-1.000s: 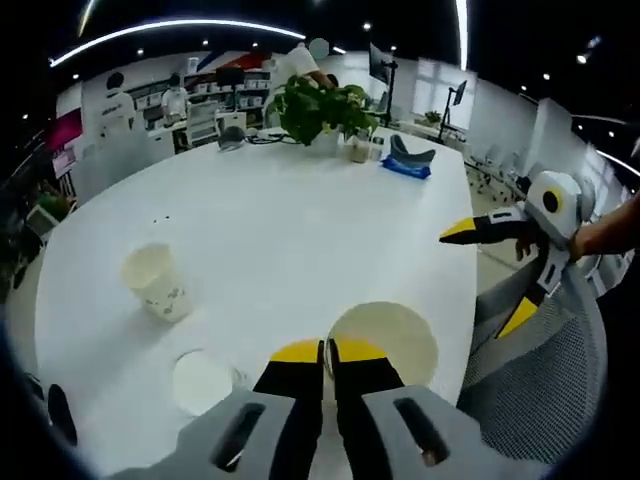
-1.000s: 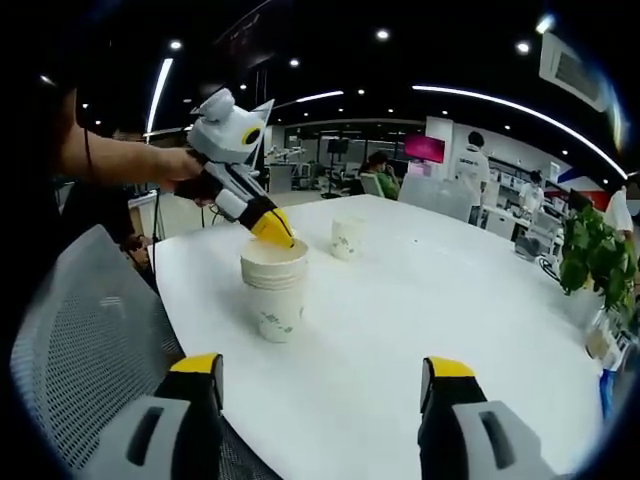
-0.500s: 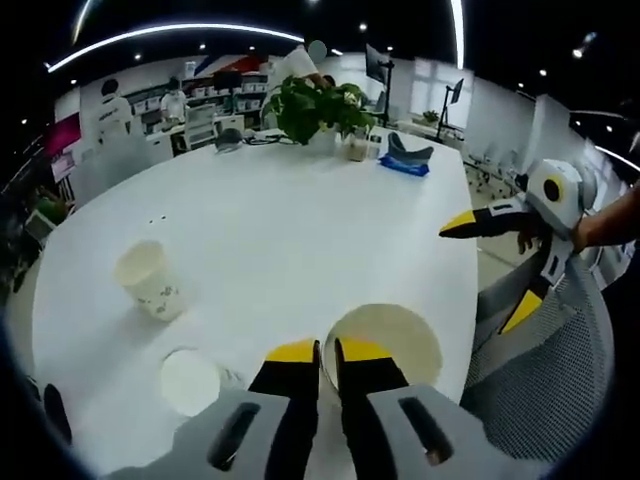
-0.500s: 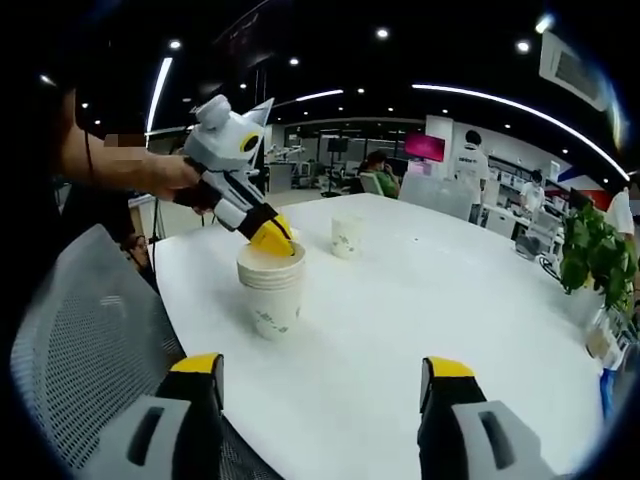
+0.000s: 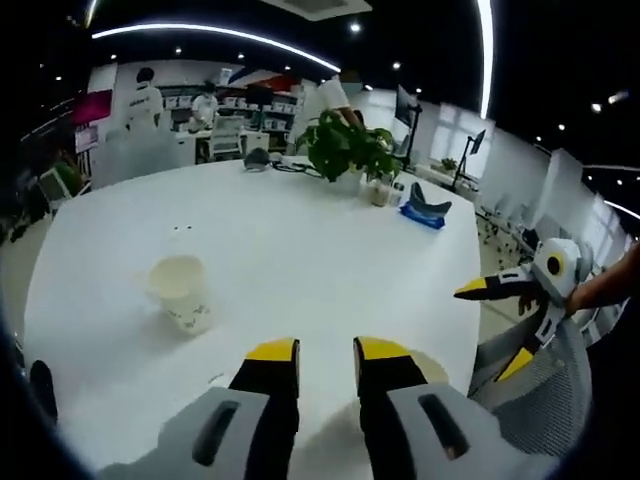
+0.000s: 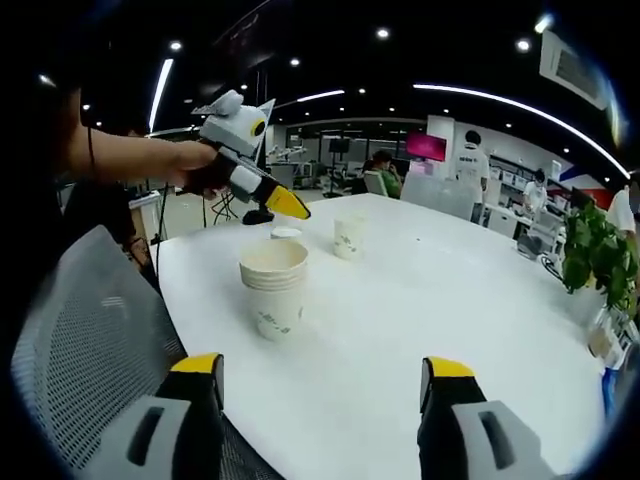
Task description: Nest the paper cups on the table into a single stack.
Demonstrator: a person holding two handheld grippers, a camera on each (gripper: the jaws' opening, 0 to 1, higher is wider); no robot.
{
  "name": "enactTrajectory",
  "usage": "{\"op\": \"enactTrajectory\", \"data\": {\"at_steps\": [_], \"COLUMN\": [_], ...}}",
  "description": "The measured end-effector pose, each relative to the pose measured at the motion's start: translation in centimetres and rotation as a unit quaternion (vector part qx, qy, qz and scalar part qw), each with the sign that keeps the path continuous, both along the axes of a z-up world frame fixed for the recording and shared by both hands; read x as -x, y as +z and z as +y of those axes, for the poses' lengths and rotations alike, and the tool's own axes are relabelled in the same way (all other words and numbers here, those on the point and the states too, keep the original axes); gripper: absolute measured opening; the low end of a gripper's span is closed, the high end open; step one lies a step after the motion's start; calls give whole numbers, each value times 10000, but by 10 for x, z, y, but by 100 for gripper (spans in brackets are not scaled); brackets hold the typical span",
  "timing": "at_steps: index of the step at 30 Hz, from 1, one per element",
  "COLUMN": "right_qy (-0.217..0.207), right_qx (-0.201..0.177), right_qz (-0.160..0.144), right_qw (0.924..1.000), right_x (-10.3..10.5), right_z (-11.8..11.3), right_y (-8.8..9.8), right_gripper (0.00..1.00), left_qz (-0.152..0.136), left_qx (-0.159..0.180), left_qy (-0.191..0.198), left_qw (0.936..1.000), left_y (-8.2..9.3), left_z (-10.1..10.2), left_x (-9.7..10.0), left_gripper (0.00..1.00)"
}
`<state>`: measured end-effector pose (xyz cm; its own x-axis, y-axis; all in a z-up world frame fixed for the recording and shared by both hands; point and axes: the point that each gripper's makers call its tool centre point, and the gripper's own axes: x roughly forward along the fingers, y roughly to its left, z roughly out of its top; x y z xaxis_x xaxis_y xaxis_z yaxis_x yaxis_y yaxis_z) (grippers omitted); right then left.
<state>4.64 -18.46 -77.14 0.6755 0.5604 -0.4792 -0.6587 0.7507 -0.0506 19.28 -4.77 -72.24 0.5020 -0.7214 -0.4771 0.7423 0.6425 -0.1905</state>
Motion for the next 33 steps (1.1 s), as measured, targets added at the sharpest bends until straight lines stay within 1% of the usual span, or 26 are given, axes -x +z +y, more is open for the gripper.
{"op": "enactTrajectory", "data": {"at_steps": [1,3,5,8,10,11,13,15,16,17,21,25,28,30,33], "right_qy": [-7,-18,-31,-36,-33,-27,-25,-32,-44,-53,-103,-123,-145,-160,-174], "right_qx": [-3,-9,-13,-35,-37,-35,-33,-24,-15,-9,-8,-4,-4,-14,-6], "right_qz": [2,3,-6,-11,-10,2,6,17,14,16,27,42,51,57,59], "right_qw": [10000,10000,10000,10000,10000,10000,10000,10000,10000,10000,9999,9999,9999,9999,9998], "right_x": [0,0,0,0,0,0,0,0,0,0,-1,-2,-3,-3,-3], "right_z": [0,0,0,1,1,1,1,1,0,0,-2,-3,-4,-4,-5], "right_y": [0,0,1,2,3,2,2,2,2,1,1,0,0,0,0], "right_gripper": [81,81,81,81,81,81,81,81,81,81,81,81,81,81,81], "left_qz": [-68,-164,-272,-464,-496,-507,-543,-604,-596,-549,-557,-498,-418,-380,-290], "left_qx": [-52,-111,-152,-236,-250,-233,-215,-315,-335,-310,-318,-313,-274,-257,-256], "left_qy": [124,289,466,771,879,980,1124,1295,1350,1415,1642,1876,1994,2044,2088], "left_qw": [9999,9994,9984,9957,9946,9936,9919,9892,9885,9879,9843,9805,9786,9778,9772], "left_y": [1,3,5,9,10,10,9,7,6,1,-3,-13,-16,-19,-20], "left_z": [7,14,23,38,41,47,54,59,61,68,75,87,90,91,93], "left_x": [-10,-20,-35,-59,-64,-76,-86,-99,-104,-116,-134,-157,-165,-176,-181], "left_gripper": [22,25,27,33,36,36,37,40,40,40,43,42,40,39,35]}}
